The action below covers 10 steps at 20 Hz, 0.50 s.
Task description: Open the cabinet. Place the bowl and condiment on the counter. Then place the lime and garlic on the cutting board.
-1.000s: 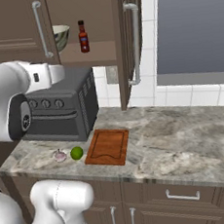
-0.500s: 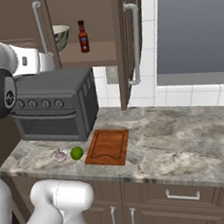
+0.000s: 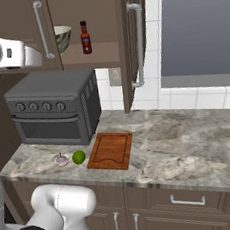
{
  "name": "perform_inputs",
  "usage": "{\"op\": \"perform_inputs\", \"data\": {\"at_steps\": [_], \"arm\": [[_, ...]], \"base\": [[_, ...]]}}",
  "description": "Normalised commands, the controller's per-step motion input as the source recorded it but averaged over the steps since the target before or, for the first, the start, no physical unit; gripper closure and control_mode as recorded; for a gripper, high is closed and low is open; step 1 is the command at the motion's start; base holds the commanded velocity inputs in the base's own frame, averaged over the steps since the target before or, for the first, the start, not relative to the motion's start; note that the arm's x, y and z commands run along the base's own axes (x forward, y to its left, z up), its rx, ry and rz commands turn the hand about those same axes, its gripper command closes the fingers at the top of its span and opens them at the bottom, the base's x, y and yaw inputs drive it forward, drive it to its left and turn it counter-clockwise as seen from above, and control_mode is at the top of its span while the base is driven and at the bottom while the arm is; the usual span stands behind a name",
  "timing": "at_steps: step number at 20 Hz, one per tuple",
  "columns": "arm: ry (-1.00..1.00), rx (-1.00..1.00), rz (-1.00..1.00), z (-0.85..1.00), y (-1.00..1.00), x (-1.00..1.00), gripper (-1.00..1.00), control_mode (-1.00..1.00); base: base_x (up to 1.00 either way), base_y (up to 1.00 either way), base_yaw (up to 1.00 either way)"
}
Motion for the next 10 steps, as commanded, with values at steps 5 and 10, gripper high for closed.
{"op": "perform_inputs", "data": {"at_steps": [5, 10], "arm": [[-0.1, 0.03, 0.0, 0.0, 0.17, 0.23, -1.0, -1.0], [-0.12, 0.02, 0.0, 0.0, 0.0, 0.41, -1.0, -1.0]], "base": [[0.0, 0.0, 0.0], [0.0, 0.0, 0.0]]}}
